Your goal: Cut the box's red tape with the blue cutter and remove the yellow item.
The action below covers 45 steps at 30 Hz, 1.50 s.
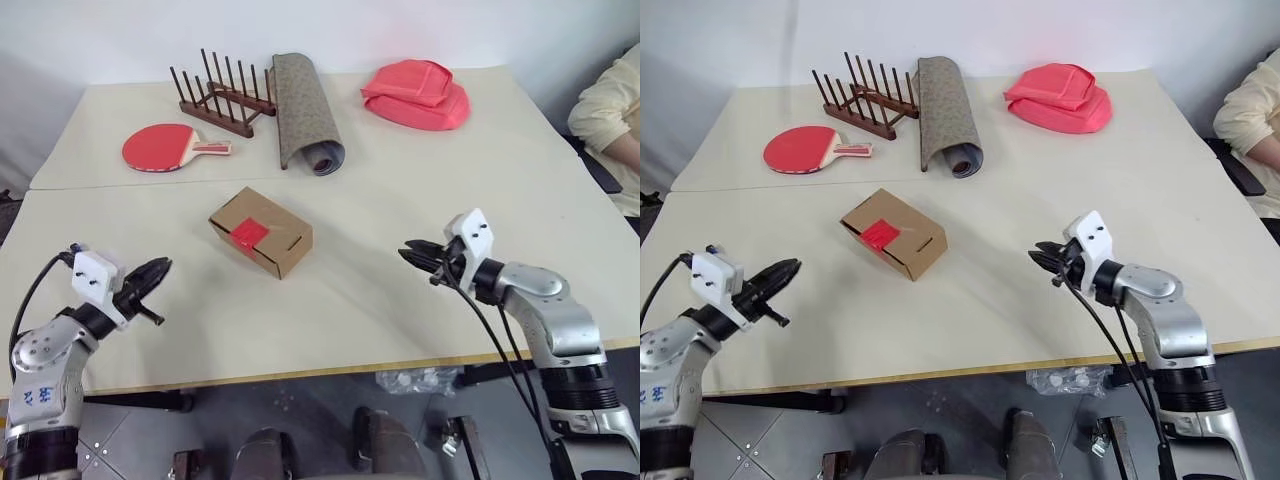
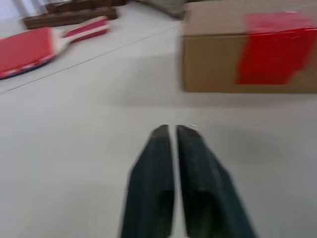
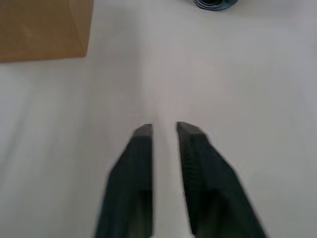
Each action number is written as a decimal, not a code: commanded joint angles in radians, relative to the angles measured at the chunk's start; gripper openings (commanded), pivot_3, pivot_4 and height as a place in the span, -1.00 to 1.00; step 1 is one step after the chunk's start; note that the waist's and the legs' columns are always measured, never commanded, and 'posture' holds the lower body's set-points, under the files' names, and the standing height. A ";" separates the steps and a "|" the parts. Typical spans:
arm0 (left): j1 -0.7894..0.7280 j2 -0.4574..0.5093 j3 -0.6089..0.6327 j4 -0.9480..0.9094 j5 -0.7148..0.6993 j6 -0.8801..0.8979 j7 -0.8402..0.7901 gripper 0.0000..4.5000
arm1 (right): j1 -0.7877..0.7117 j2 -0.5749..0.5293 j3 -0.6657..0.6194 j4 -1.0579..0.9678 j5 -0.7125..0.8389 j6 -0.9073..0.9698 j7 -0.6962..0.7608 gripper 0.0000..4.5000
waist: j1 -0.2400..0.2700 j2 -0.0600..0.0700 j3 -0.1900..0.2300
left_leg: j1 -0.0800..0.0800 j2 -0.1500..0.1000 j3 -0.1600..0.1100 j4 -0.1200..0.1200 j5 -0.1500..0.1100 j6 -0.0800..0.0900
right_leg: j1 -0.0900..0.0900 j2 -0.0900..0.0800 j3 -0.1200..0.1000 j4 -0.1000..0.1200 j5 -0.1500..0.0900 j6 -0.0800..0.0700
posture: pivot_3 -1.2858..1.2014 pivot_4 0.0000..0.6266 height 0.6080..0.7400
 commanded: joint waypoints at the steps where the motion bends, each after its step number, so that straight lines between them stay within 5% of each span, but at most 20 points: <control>1: -0.130 0.017 -0.023 0.146 0.051 -0.099 0.003 -1.00 | -0.049 0.058 0.048 -0.039 -0.010 0.025 -0.049 -0.98 | 0.000 -0.001 0.000 | 0.000 0.000 0.000 0.001 0.000 0.000 | 0.000 0.000 0.000 0.000 0.000 0.000 | 0.03 -0.52 1.00; 13: -0.662 -0.033 -0.164 0.789 0.177 -0.248 -0.057 -1.00 | -0.222 0.228 0.213 0.096 -0.104 0.126 -0.141 -0.98 | -0.006 -0.005 -0.001 | -0.001 -0.001 0.001 0.001 0.001 -0.001 | 0.000 0.000 -0.003 0.001 0.001 0.003 | 0.03 -0.52 1.00; 21: -0.777 -0.067 -0.229 0.900 0.189 -0.217 -0.332 -1.00 | -0.322 0.317 0.225 0.123 -0.111 0.173 -0.161 -0.98 | -0.032 -0.005 -0.001 | -0.001 -0.001 0.001 0.001 0.001 -0.001 | 0.000 0.001 -0.003 0.002 0.001 0.003 | 0.03 -0.52 1.00; 26: -0.726 -0.043 -0.286 0.787 0.194 -0.121 -0.520 -1.00 | -0.356 0.292 0.230 0.057 -0.097 0.242 -0.126 -0.98 | -0.037 -0.006 0.000 | -0.001 -0.001 0.000 0.001 0.001 -0.002 | -0.001 0.001 -0.003 0.002 0.001 0.003 | 0.03 -0.52 1.00; 33: -0.532 0.012 -0.377 0.342 0.143 0.195 -0.666 -1.00 | -0.405 0.272 0.239 0.090 -0.110 0.245 -0.083 -0.98 | -0.046 -0.006 0.000 | 0.000 -0.001 0.000 0.001 0.001 -0.002 | -0.001 0.000 -0.001 0.005 0.001 0.003 | 0.03 -0.52 1.00; 39: -0.352 0.077 -0.386 -0.037 0.091 0.438 -0.642 -1.00 | -0.448 0.301 0.304 0.239 -0.202 0.061 -0.071 -0.98 | -0.054 -0.006 0.000 | 0.000 -0.001 0.000 0.001 0.002 -0.003 | -0.001 0.000 -0.001 0.006 0.001 0.003 | 0.03 -0.52 1.00; 45: -0.240 0.121 -0.226 -0.178 0.016 0.543 -0.517 -1.00 | -0.440 0.279 0.172 0.265 -0.260 -0.056 -0.245 -0.98 | -0.053 -0.006 0.000 | 0.000 0.000 0.000 0.001 0.002 -0.003 | -0.002 0.000 0.000 0.006 0.001 0.003 | 0.03 -0.52 1.00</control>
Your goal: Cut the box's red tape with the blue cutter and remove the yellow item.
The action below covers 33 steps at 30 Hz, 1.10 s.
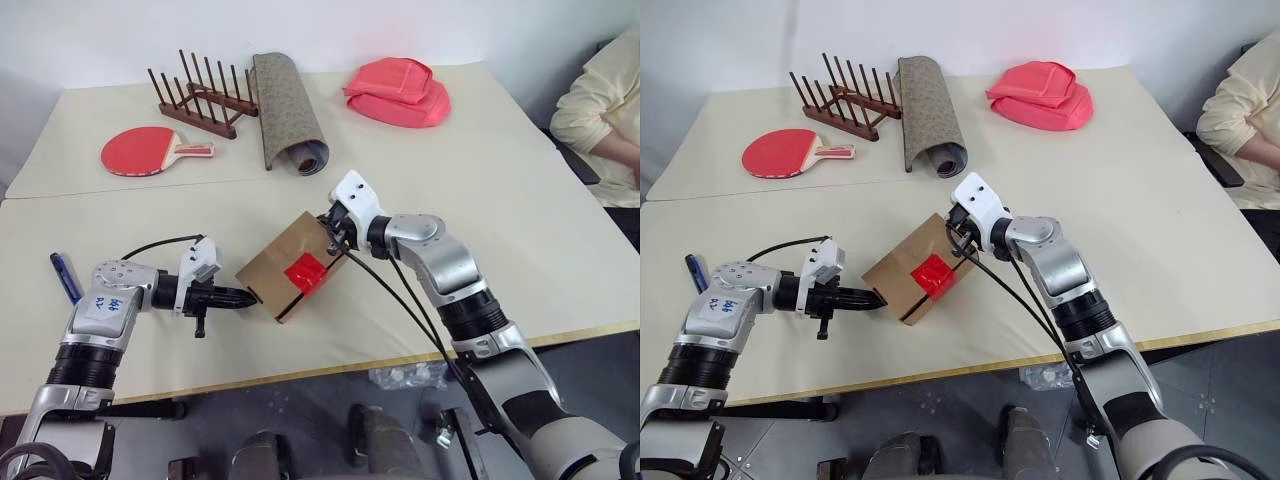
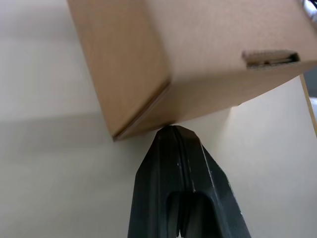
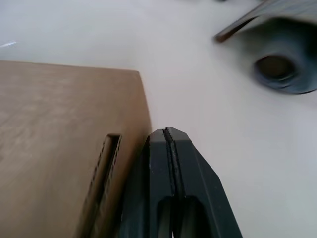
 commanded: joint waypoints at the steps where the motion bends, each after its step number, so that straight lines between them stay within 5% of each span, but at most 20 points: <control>1: 0.060 0.055 0.128 -0.126 -0.081 0.081 0.060 -1.00 | 0.005 -0.046 -0.114 -0.070 -0.015 -0.032 -0.097 -0.98 | 0.002 0.000 0.000 | 0.000 0.000 0.000 0.000 0.000 0.000 | 0.000 0.000 0.000 0.000 0.000 0.000 | 0.03 -0.52 1.00; 8: 0.123 0.074 0.164 -0.159 -0.081 0.051 0.156 -1.00 | 0.123 -0.184 -0.164 -0.299 -0.010 0.110 -0.076 -0.98 | 0.025 0.000 0.000 | 0.000 0.000 -0.001 -0.001 0.000 -0.001 | 0.000 0.000 0.000 -0.001 0.000 0.000 | 0.03 -0.52 1.00; 15: -0.079 -0.098 0.124 0.090 -0.019 -0.242 0.307 -1.00 | 0.321 -0.372 -0.090 -0.734 0.157 0.554 0.103 -0.98 | 0.058 -0.001 0.000 | -0.002 -0.001 -0.001 0.002 0.000 0.000 | 0.000 0.000 0.001 -0.001 0.000 0.000 | 0.03 -0.52 1.00; 22: -0.172 -0.170 0.021 0.175 -0.035 -0.244 0.211 -1.00 | 0.266 -0.249 0.005 -0.653 0.148 0.544 0.023 -0.98 | 0.042 -0.001 -0.001 | -0.001 -0.001 0.001 0.006 0.000 0.000 | 0.001 0.000 0.001 0.000 0.000 -0.001 | 0.03 -0.52 1.00; 27: -0.135 -0.109 -0.071 0.091 -0.052 -0.132 0.062 -1.00 | 0.141 -0.119 0.020 -0.473 0.117 0.455 -0.037 -0.98 | 0.037 -0.001 -0.001 | -0.001 0.000 0.001 0.006 0.000 0.000 | 0.001 0.000 0.001 0.001 0.000 -0.001 | 0.03 -0.52 1.00; 33: -0.087 -0.048 -0.141 -0.102 -0.092 0.062 0.005 -1.00 | 0.111 -0.110 0.046 -0.413 0.100 0.394 -0.014 -0.98 | 0.051 -0.001 -0.001 | -0.002 0.000 0.000 0.006 0.000 0.000 | 0.000 0.000 0.001 0.000 0.000 -0.001 | 0.03 -0.52 1.00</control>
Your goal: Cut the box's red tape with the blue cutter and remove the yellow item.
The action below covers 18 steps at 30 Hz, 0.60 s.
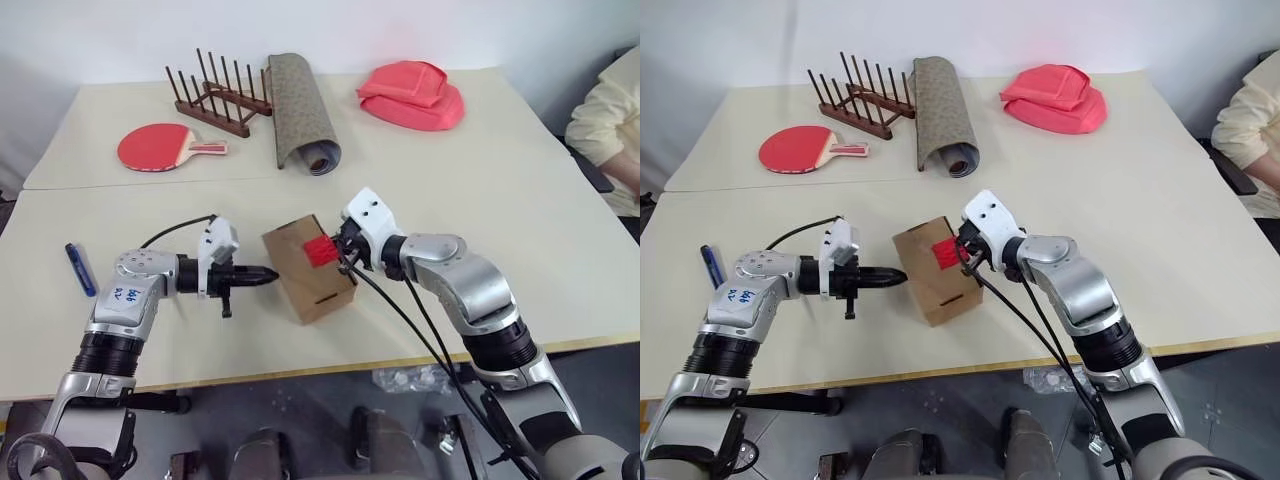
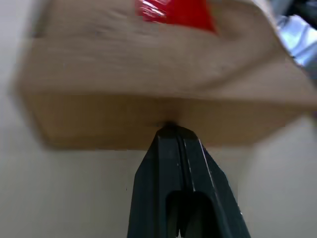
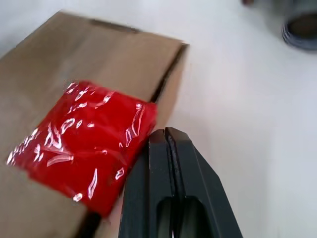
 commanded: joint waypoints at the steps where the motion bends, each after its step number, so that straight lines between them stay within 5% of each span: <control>1: 0.017 0.024 -0.030 -0.132 -0.043 0.091 -0.019 -1.00 | -0.014 -0.004 0.007 0.007 -0.006 -0.047 0.022 -0.98 | 0.005 0.000 0.000 | 0.000 0.000 0.000 0.000 0.000 0.000 | 0.000 0.000 0.000 0.000 0.000 0.000 | 0.03 -0.52 1.00; 10: 0.073 0.091 0.093 -0.203 -0.075 0.199 0.095 -1.00 | -0.013 -0.077 -0.139 0.025 -0.046 -0.099 -0.059 -0.98 | 0.003 0.000 0.000 | 0.000 0.000 0.000 0.001 0.000 0.000 | 0.000 0.000 0.001 0.001 0.000 0.000 | 0.03 -0.52 1.00; 14: 0.115 0.161 0.121 -0.103 -0.020 0.101 0.111 -1.00 | 0.012 -0.142 -0.193 -0.091 -0.012 0.010 -0.047 -0.98 | 0.001 0.001 0.001 | 0.000 0.001 0.000 0.000 0.000 0.000 | -0.001 0.000 0.001 0.000 0.000 0.000 | 0.03 -0.52 1.00; 18: 0.018 0.097 0.169 0.093 0.023 -0.117 0.218 -1.00 | 0.127 -0.298 -0.198 -0.298 0.051 0.196 0.031 -0.98 | 0.014 0.000 0.000 | 0.000 0.001 -0.001 0.001 0.000 0.000 | -0.001 0.000 0.000 0.000 0.000 -0.001 | 0.03 -0.52 1.00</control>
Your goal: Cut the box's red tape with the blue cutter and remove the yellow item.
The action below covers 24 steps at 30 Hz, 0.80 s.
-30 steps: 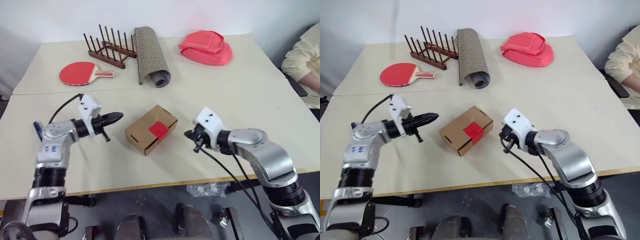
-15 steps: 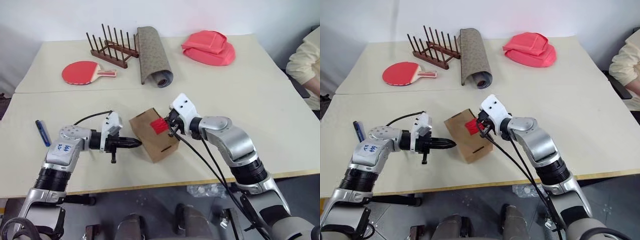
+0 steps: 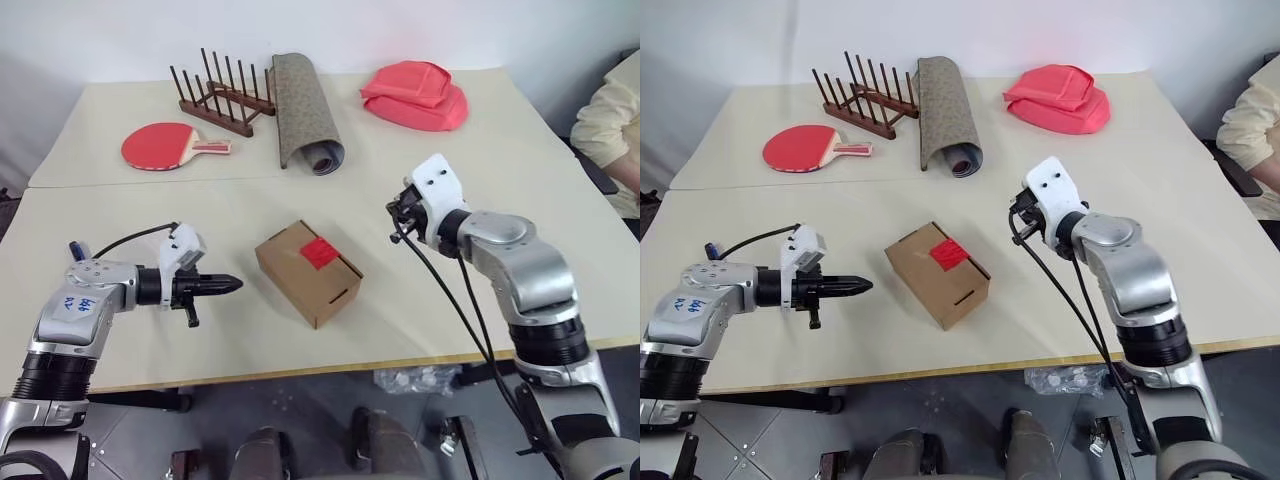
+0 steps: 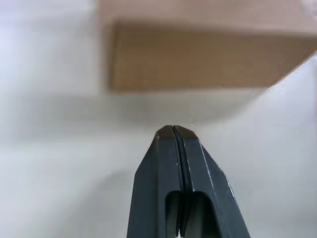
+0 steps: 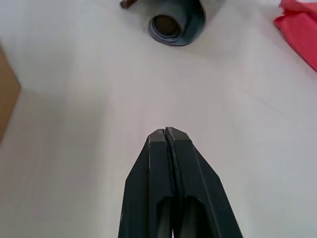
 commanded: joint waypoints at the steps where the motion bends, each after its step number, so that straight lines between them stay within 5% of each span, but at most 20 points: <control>1: -0.119 -0.074 0.062 0.167 0.034 -0.205 0.101 -1.00 | 0.122 -0.150 -0.002 -0.227 0.073 0.154 0.088 -0.98 | 0.018 0.000 0.000 | -0.001 0.000 0.000 0.000 0.000 0.001 | 0.000 0.000 0.000 -0.001 0.000 0.000 | 0.03 -0.52 1.00; 5: -0.234 -0.162 0.044 0.328 0.062 -0.342 0.127 -1.00 | 0.220 -0.223 0.013 -0.383 0.156 0.280 0.122 -0.98 | 0.023 0.000 0.000 | -0.004 -0.001 0.000 0.007 -0.004 0.005 | 0.001 -0.001 0.000 -0.002 0.000 0.001 | 0.03 -0.52 1.00; 10: -0.347 -0.267 -0.039 0.449 0.076 -0.393 0.012 -1.00 | 0.232 -0.153 0.049 -0.445 0.214 0.371 0.079 -0.98 | 0.018 -0.001 -0.001 | -0.004 -0.001 0.000 0.008 -0.004 0.005 | 0.001 -0.001 0.000 -0.001 0.001 0.002 | 0.03 -0.52 1.00; 18: -0.377 -0.286 -0.141 0.444 0.081 -0.331 -0.177 -1.00 | 0.170 -0.048 0.053 -0.415 0.220 0.402 -0.008 -0.98 | -0.003 -0.002 -0.001 | -0.004 -0.001 0.000 0.007 -0.004 0.005 | 0.001 0.000 0.000 -0.001 0.001 0.002 | 0.03 -0.52 1.00; 24: -0.408 -0.321 -0.136 0.494 0.109 -0.357 -0.155 -1.00 | 0.157 -0.039 0.031 -0.385 0.210 0.386 -0.047 -0.98 | 0.002 -0.002 -0.001 | -0.004 -0.001 0.000 0.008 -0.004 0.005 | 0.001 -0.001 0.000 -0.001 0.001 0.002 | 0.03 -0.52 1.00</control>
